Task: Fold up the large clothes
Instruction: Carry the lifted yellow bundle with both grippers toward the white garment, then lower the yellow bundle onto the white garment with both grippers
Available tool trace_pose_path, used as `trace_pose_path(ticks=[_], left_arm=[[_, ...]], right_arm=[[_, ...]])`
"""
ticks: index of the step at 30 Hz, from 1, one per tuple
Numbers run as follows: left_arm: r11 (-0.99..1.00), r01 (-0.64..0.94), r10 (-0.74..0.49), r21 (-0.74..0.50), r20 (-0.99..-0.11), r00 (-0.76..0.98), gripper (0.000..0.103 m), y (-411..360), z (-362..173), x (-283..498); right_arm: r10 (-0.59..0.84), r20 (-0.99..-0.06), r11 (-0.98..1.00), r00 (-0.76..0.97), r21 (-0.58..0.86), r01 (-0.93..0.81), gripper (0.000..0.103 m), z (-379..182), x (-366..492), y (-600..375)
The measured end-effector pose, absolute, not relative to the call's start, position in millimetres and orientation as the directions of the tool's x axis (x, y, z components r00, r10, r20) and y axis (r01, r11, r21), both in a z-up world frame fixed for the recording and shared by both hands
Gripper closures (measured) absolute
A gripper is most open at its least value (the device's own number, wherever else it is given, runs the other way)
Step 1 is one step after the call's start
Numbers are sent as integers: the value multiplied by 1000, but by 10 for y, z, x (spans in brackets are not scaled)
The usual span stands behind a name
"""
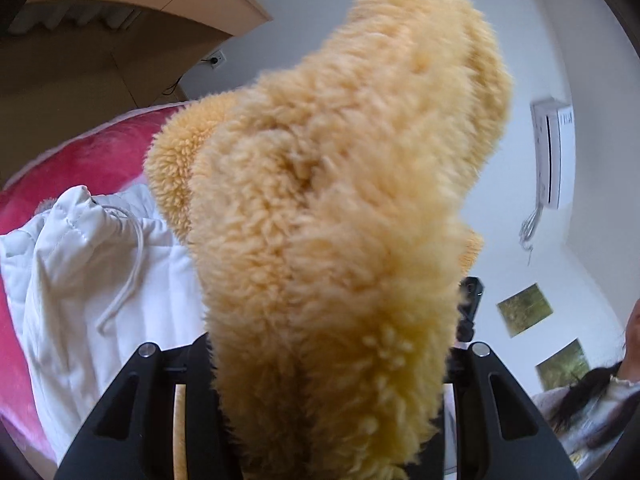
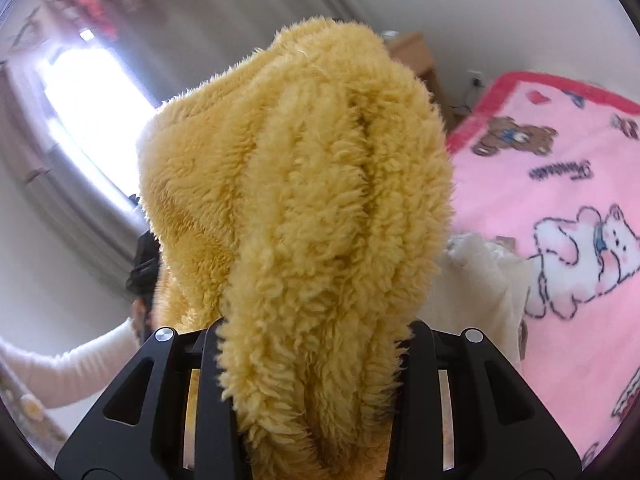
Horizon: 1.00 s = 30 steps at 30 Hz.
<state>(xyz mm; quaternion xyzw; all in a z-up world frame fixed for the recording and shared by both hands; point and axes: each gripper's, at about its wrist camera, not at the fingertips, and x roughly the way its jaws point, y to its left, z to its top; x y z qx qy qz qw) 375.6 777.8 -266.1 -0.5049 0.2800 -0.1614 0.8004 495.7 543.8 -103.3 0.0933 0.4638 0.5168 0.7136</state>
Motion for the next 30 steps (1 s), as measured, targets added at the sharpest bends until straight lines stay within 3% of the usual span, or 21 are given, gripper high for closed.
trace_pose_path(ticks=[5, 9, 11, 14, 15, 16, 17, 22, 26, 29, 30], left_arm=[[376, -104, -562, -921, -316, 764, 50, 7734, -3259, 3916], [320, -92, -569, -943, -269, 777, 42, 7678, -3554, 3978], [314, -92, -564, -945, -264, 783, 33, 7617, -3668, 4018], [285, -92, -579, -954, -248, 777, 26, 7584, -3793, 3994], [276, -94, -582, -957, -244, 776, 26, 7627, -3792, 3998], [278, -102, -578, -955, -252, 776, 24, 7662, -3773, 3999], [281, -108, -572, -954, -257, 779, 24, 7671, -3731, 4013], [327, -124, -511, -937, -286, 811, 25, 7950, -3416, 3993], [358, -187, -389, -915, -328, 861, 24, 8394, -2955, 3663], [508, -273, -273, -817, -453, 848, 20, 8276, -2482, 3451], [546, -290, -241, -786, -479, 844, 19, 8644, -2412, 3209]], right_arm=[[698, -715, 624, 53, 570, -534, 68, -1675, 5307, 5537], [686, -723, 645, 89, 546, -535, 65, -2029, 5344, 5517], [687, -719, 649, 102, 545, -530, 63, -2131, 5351, 5478], [684, -723, 670, 100, 568, -478, 52, -2164, 5393, 5400], [678, -727, 677, 108, 560, -476, 45, -2133, 5424, 5406], [656, -741, 700, 141, 528, -481, 26, -2058, 5427, 5386], [644, -748, 712, 160, 510, -483, 18, -1972, 5455, 5364], [672, -715, 705, 193, 537, -464, 19, -1601, 5630, 5243], [588, -723, 791, 363, 421, -445, 19, -1090, 5543, 5147], [586, -584, 807, 562, 359, -468, 15, -587, 5071, 5076], [568, -558, 819, 605, 317, -478, 14, -496, 4894, 5118]])
